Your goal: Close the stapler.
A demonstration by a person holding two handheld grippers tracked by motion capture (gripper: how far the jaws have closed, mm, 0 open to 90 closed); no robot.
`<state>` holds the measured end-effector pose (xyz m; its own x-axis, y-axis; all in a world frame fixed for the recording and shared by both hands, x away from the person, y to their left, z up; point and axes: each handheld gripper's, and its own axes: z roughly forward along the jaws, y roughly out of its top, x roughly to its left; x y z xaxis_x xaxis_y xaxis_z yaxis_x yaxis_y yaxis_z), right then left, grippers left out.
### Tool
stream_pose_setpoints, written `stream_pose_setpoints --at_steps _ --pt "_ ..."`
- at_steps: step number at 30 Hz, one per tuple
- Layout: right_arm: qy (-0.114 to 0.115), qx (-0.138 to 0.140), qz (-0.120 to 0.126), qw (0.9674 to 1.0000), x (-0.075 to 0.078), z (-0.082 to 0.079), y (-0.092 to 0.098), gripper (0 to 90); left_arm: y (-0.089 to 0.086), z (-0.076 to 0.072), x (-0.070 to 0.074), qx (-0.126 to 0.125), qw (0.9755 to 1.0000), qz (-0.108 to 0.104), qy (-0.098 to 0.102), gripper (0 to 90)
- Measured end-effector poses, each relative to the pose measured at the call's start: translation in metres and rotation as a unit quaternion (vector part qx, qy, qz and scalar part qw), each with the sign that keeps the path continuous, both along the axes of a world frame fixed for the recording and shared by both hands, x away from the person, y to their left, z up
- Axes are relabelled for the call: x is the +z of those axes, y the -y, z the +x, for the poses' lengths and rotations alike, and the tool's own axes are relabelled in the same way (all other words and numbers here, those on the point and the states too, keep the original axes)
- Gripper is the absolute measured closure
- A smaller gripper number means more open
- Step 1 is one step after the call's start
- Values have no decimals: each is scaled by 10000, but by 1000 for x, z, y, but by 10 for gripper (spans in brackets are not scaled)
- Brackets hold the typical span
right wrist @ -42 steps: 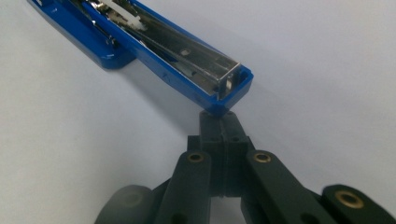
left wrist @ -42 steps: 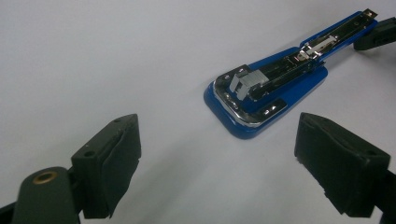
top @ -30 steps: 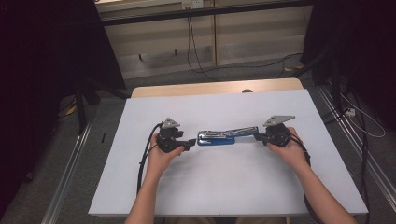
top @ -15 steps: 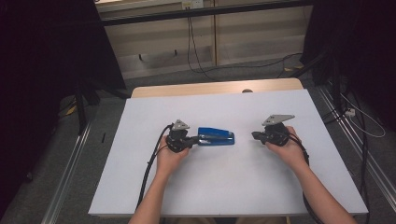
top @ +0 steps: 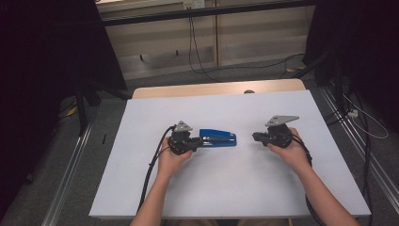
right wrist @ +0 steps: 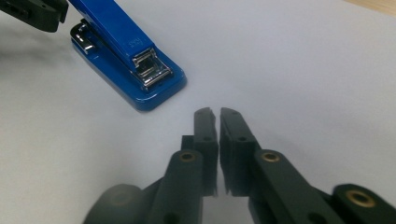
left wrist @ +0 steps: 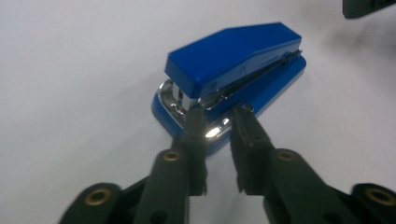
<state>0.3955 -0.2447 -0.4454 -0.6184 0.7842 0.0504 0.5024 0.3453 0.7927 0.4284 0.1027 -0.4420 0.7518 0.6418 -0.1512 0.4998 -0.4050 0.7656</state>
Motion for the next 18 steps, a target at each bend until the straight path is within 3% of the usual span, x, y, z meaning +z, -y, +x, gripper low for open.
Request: stream_pose_setpoints --at_steps 9,14,18 --pt "-19 16 262 9997 3 -10 -3 627 -7 -7 15 50 9999 -115 90 472" --pt "115 31 299 9995 8 -17 -5 554 -14 -11 24 116 9995 -235 148 346" --pt "148 5 317 9994 11 -26 -4 446 -18 -16 30 100 9994 -267 185 308"
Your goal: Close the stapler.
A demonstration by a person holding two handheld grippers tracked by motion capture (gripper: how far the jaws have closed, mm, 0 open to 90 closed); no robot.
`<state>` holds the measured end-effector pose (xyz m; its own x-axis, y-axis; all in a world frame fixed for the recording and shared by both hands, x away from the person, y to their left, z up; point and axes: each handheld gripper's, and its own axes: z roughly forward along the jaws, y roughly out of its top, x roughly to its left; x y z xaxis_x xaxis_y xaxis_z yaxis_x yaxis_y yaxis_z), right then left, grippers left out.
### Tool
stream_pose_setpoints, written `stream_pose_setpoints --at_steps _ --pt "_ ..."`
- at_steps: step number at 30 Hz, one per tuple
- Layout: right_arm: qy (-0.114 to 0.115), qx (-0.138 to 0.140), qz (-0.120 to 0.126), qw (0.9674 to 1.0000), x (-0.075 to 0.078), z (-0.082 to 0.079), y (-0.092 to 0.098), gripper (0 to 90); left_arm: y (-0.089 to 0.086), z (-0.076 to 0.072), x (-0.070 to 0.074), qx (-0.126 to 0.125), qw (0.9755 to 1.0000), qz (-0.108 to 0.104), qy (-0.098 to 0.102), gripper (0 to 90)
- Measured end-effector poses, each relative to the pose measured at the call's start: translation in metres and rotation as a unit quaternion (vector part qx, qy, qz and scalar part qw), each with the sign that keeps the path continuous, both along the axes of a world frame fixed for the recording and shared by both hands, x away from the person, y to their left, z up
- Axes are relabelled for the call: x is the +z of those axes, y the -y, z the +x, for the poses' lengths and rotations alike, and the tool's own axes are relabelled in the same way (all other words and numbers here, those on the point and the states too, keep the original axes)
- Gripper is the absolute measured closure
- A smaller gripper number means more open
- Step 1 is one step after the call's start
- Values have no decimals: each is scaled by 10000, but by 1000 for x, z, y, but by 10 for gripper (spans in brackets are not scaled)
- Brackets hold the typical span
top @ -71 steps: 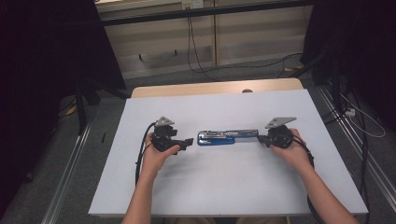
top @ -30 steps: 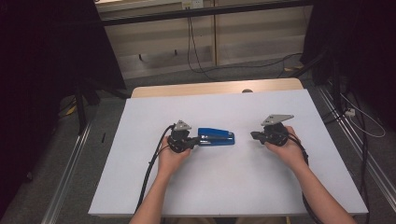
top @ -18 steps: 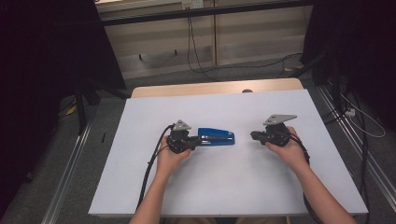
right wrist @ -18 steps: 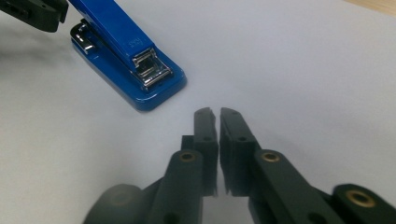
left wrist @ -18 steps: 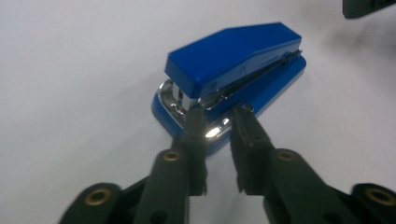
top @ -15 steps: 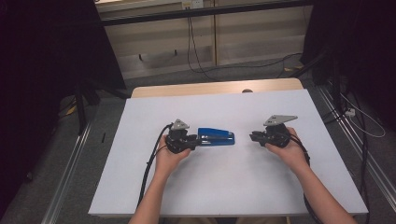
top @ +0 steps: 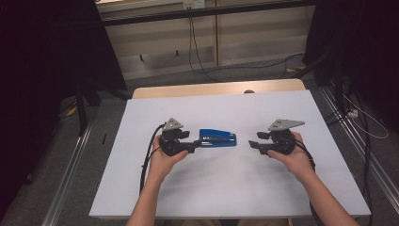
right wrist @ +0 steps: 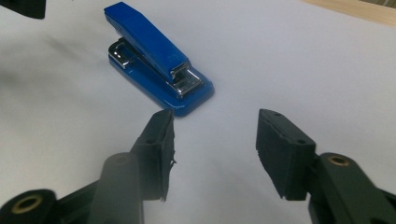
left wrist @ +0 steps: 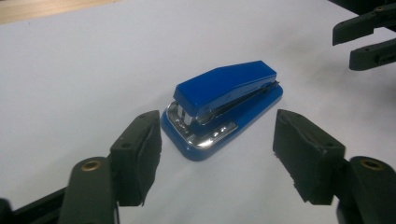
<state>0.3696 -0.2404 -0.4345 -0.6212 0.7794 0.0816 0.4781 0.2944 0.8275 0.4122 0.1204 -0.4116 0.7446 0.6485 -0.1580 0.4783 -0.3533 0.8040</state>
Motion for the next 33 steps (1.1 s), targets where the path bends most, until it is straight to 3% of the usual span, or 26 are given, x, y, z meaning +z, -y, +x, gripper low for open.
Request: stream_pose_setpoints --at_steps 6,16,23,33 --pt "5 -78 49 10000 2 -16 7 332 -11 -6 4 3 9999 102 0 259" --pt "-25 -103 -34 9999 -4 -48 19 223 -43 -24 5 258 9996 -88 60 182" --pt "5 -129 -45 9999 -7 -63 26 185 -60 -37 0 302 9994 -143 99 165" --pt "33 -88 -161 9998 -9 -75 30 171 -76 -55 -2 224 9995 -11 229 141"
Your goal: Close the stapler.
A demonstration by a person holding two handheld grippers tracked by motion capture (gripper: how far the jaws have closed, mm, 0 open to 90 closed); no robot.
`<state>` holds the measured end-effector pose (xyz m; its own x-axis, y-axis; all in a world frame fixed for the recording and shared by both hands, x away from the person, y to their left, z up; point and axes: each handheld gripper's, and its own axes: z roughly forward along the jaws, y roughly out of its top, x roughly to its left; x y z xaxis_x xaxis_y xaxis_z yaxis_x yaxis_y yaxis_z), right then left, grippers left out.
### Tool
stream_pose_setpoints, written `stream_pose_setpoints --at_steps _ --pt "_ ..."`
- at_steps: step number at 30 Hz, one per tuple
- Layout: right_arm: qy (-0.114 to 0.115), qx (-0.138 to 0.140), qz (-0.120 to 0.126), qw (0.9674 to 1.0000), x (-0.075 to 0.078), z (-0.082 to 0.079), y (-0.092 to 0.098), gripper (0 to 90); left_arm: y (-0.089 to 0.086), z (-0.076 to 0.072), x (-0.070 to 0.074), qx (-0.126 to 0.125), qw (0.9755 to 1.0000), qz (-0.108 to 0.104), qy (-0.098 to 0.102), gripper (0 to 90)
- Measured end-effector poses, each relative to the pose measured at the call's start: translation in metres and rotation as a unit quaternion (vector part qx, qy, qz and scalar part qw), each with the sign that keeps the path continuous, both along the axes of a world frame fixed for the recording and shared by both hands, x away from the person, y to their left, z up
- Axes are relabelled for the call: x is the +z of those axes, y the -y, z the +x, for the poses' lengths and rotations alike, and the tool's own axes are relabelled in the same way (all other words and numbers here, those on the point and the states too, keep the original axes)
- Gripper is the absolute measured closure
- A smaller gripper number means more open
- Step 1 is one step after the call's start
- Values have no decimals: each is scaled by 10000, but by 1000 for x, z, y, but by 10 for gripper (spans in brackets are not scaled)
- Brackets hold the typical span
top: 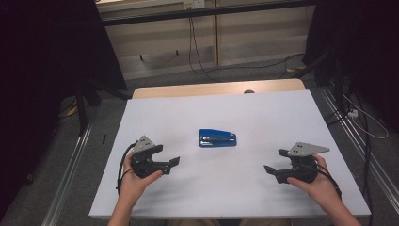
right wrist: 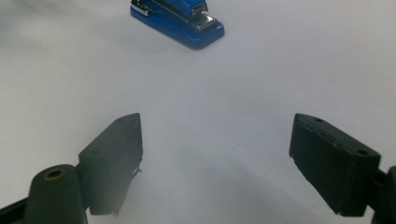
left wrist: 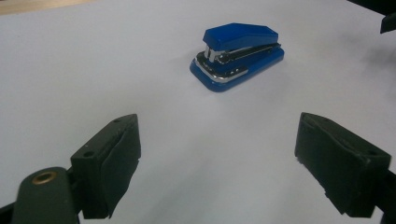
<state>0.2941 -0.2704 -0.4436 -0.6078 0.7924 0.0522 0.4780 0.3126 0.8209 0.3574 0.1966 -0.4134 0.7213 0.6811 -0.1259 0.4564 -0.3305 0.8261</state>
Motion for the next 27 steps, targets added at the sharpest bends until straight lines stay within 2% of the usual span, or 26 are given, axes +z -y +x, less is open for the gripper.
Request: stream_pose_setpoints --at_steps 6,11,21,27 --pt "34 28 -69 10000 -1 -7 3 160 -9 -3 0 43 10000 -65 0 113" --pt "55 61 11 10000 -3 -12 5 154 -18 -7 -3 97 9999 -8 -38 108" --pt "132 110 81 9998 -3 -14 6 154 -42 -17 -5 310 9994 -129 -78 102" --pt "125 188 98 9997 -5 -12 4 154 -40 -15 -6 302 9994 -121 -99 102"
